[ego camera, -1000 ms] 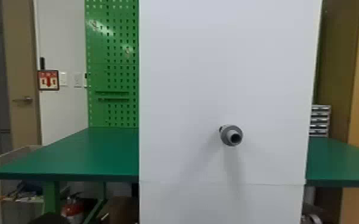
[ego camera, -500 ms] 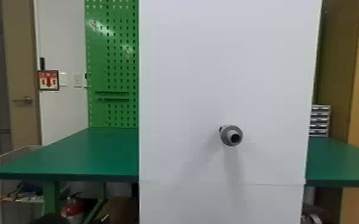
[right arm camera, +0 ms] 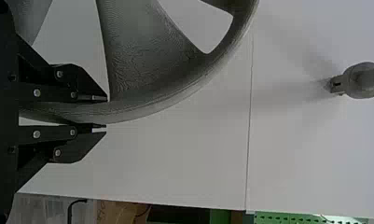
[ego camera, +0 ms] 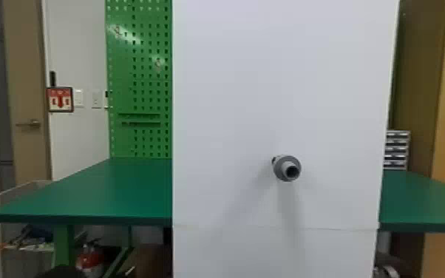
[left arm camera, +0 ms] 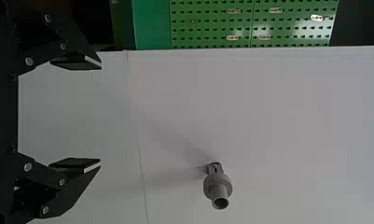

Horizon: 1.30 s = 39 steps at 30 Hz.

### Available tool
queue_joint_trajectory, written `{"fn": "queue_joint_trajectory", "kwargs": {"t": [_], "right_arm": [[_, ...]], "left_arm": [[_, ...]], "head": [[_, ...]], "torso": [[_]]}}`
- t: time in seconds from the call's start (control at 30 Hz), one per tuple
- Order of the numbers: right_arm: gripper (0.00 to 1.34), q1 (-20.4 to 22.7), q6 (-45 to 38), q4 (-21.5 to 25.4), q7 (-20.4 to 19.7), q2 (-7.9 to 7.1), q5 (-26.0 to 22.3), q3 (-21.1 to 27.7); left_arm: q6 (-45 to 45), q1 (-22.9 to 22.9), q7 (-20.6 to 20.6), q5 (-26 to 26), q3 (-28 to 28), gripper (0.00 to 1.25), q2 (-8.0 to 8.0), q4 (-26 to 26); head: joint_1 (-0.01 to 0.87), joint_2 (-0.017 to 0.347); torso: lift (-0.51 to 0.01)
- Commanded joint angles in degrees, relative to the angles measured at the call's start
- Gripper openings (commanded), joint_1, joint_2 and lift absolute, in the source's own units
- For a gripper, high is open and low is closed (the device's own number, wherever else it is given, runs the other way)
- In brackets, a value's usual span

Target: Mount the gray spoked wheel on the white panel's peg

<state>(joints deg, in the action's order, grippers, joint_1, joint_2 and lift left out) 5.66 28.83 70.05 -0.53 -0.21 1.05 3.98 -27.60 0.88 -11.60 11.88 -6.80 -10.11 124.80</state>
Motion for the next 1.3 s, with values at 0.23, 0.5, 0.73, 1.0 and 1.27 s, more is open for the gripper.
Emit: {"fn": "queue_joint_trajectory", "kwargs": {"t": [0.23, 0.5, 0.73, 1.0, 1.27], "right_arm": [[0.17, -0.1, -6.0, 5.0, 0.0, 0.26, -0.4, 1.7], [0.17, -0.4, -14.9, 13.4, 0.0, 0.26, -1.8, 0.7], [0.17, -1.5, -21.7, 20.3, 0.0, 0.26, -2.5, -0.8], [0.17, -3.4, -30.7, 28.2, 0.0, -1.20, -3.4, -2.2], [0.17, -5.5, -40.5, 35.9, -0.1, -2.34, -5.1, -2.8]], "left_arm": [[0.0, 0.2, 0.0, 0.3, 0.2, 0.74, 0.00, 0.0], [0.0, 0.1, 0.0, 0.2, 0.2, 0.74, 0.00, 0.0], [0.0, 0.2, 0.0, 0.3, 0.3, 0.74, 0.00, 0.0], [0.0, 0.4, 0.0, 0.3, 0.4, 0.74, 0.00, 0.0], [0.0, 0.4, 0.0, 0.4, 0.5, 0.74, 0.00, 0.0]], "head": [[0.123, -0.008], [0.123, -0.008], [0.123, -0.008], [0.123, -0.008], [0.123, -0.008]], "torso": [[-0.404], [-0.404], [-0.404], [-0.404], [-0.404]]}}
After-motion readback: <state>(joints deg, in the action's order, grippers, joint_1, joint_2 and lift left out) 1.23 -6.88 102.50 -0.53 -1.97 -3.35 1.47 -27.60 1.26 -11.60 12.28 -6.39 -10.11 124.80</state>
